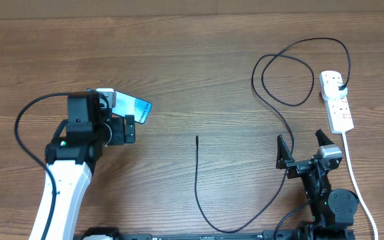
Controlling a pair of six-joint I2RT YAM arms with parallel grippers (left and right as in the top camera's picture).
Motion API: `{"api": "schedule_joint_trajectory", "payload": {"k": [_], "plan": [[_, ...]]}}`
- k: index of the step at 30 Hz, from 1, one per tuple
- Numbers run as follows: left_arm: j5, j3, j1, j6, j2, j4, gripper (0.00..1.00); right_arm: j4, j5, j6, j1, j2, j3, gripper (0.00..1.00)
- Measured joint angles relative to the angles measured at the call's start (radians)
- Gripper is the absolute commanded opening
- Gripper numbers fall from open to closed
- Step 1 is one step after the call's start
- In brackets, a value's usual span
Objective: Plug charger to phone and switch on socket
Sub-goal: 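Move the left gripper over the Galaxy phone and lower onto it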
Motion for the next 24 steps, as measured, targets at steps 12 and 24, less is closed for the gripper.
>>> {"api": "schedule_joint_trajectory", "payload": {"k": [12,24], "plan": [[0.0,0.0,0.0,0.0,0.076,-0.001,1.0,0.0,0.0,0.0,0.0,0.0,0.0,1.0],[0.0,0.0,0.0,0.0,0.076,-0.001,1.0,0.0,0.0,0.0,0.0,0.0,0.0,1.0]]}}
